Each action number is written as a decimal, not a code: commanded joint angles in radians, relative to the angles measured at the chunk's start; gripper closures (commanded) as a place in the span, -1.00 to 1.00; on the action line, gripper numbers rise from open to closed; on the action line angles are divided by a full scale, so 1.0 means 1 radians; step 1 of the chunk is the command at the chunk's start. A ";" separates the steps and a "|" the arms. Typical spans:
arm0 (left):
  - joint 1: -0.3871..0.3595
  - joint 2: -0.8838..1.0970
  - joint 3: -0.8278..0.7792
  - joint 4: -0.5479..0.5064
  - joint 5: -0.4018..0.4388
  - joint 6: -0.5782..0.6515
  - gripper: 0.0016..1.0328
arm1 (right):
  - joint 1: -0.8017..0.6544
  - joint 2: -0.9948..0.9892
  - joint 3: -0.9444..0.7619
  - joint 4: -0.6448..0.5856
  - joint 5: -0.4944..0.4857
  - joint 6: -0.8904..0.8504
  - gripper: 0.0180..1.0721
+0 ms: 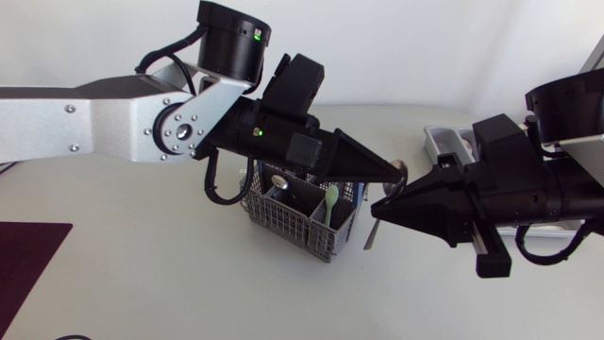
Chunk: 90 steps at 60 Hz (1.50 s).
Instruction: Sort the cutlery from the basket into the organizer compartments.
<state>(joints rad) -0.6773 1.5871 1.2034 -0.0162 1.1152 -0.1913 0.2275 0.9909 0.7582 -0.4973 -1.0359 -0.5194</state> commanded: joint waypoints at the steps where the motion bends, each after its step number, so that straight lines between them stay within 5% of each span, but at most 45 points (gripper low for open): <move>1: 0.004 0.017 0.010 0.024 0.011 -0.030 0.82 | 0.006 -0.020 0.006 -0.009 -0.013 0.027 0.89; 13: 0.007 0.002 0.016 0.028 0.008 -0.043 -0.12 | 0.022 -0.038 -0.014 -0.027 0.000 0.030 0.89; 20: 0.007 -0.012 0.021 0.030 -0.014 -0.043 -0.43 | 0.018 -0.061 -0.030 -0.029 0.007 0.032 0.89; 34: 0.070 -0.041 0.016 0.015 -0.097 -0.016 -0.56 | -0.105 -0.095 -0.022 -0.063 0.023 0.007 0.89; 47: 0.120 -0.088 0.018 -0.188 -0.307 0.190 -0.72 | -0.422 -0.034 -0.025 -0.087 0.097 -0.183 0.89; 62: 0.133 -0.133 -0.015 -0.265 -0.509 0.286 -0.73 | -0.740 0.130 -0.007 -0.049 0.152 -0.429 0.89; 90: 0.160 -0.191 -0.100 -0.271 -0.758 0.401 -0.73 | -0.919 0.368 -0.086 0.408 0.401 -0.634 0.89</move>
<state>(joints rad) -0.5343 1.4170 1.1339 -0.2813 0.3782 0.1783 -0.6735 1.3087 0.7105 -0.1436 -0.6613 -1.1000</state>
